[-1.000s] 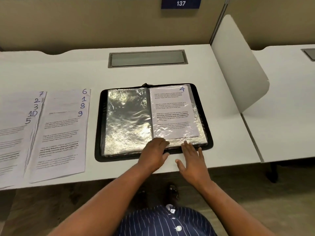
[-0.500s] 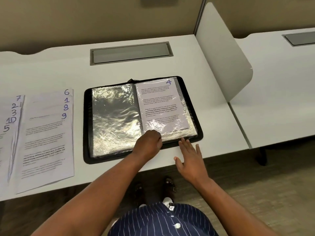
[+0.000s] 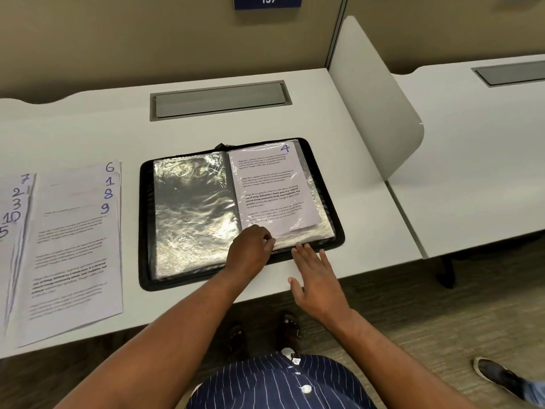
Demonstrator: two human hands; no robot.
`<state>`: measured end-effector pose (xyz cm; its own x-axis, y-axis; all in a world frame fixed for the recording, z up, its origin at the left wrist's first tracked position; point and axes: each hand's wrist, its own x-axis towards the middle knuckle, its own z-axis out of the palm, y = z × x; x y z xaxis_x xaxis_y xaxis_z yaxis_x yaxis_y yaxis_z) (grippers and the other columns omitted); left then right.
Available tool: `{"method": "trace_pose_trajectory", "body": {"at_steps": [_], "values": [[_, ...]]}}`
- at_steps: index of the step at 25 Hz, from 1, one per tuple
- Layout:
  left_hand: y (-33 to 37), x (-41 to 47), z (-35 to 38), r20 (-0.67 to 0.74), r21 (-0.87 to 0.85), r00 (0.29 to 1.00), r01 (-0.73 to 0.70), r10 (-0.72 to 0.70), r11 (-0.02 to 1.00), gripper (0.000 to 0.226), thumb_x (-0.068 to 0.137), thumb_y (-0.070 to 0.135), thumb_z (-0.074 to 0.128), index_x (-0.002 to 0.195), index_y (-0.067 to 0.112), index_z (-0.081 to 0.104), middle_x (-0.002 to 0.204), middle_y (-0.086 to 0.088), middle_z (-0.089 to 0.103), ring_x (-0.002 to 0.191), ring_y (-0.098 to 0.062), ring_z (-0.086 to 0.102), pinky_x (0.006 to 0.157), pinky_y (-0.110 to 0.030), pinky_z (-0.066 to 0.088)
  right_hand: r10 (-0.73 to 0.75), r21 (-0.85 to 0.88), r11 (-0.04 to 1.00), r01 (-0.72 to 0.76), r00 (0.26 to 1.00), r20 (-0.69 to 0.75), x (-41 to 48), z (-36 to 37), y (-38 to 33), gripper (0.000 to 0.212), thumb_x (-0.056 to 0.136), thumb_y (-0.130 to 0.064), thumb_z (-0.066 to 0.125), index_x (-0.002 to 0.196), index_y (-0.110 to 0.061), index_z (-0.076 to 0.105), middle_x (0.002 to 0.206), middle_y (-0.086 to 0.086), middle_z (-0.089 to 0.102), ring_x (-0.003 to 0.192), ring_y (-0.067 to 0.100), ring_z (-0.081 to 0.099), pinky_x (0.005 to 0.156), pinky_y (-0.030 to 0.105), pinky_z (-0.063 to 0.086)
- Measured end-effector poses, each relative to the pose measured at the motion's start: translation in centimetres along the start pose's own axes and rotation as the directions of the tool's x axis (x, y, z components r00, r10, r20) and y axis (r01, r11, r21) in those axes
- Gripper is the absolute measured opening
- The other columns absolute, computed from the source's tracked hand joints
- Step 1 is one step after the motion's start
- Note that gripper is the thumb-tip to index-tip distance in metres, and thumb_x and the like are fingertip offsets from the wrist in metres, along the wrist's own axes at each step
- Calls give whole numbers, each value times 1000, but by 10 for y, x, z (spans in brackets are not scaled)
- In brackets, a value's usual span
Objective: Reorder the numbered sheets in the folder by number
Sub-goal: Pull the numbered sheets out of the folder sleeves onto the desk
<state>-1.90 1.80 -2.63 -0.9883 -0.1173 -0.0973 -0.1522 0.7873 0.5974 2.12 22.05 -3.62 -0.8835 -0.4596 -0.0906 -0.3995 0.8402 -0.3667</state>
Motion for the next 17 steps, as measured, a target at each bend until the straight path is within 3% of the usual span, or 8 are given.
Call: {"method": "trace_pose_trajectory", "body": {"at_steps": [5, 10, 12, 15, 17], "values": [[2, -6, -1, -44, -26, 999, 4, -5, 1000, 18, 97, 29, 57, 99, 16, 70, 96, 0, 67, 90, -19, 61, 75, -34, 49, -53, -19, 998, 53, 998, 24, 24, -1, -12, 71, 99, -44, 41, 161, -11, 27, 169, 6, 22, 158, 19, 11, 129, 45, 8], [2, -13, 0, -82, -51, 997, -1, -3, 999, 18, 99, 29, 57, 103, 15, 68, 98, 0, 66, 89, -18, 61, 75, -37, 50, -55, -71, 996, 61, 995, 88, 53, -1, -11, 77, 101, -49, 44, 162, -8, 20, 170, 11, 15, 158, 23, 7, 128, 42, -5], [0, -16, 2, -89, -51, 996, -5, 0, 999, 18, 100, 28, 56, 103, 15, 67, 98, 0, 66, 88, -18, 61, 74, -36, 50, -49, -87, 995, 56, 995, 86, 61, -2, -9, 76, 101, -49, 45, 160, -6, 25, 168, 13, 21, 158, 26, 12, 129, 46, 0], [0, -16, 1, -97, -75, 995, 16, -23, 997, 18, 101, 28, 54, 102, 14, 67, 96, -1, 65, 84, -20, 61, 72, -39, 50, -108, -107, 989, 106, 994, -18, 56, -2, -6, 65, 96, -40, 55, 150, -6, 44, 155, 16, 46, 150, 30, 33, 127, 47, 17], [1, -16, 1, -95, -66, 995, 12, -18, 998, 19, 102, 28, 54, 103, 14, 67, 96, -2, 66, 83, -20, 61, 72, -39, 50, -178, -102, 980, 171, 983, -56, 51, 1, -7, 61, 95, -34, 57, 148, -6, 48, 153, 16, 48, 147, 30, 37, 126, 45, 21]]}}
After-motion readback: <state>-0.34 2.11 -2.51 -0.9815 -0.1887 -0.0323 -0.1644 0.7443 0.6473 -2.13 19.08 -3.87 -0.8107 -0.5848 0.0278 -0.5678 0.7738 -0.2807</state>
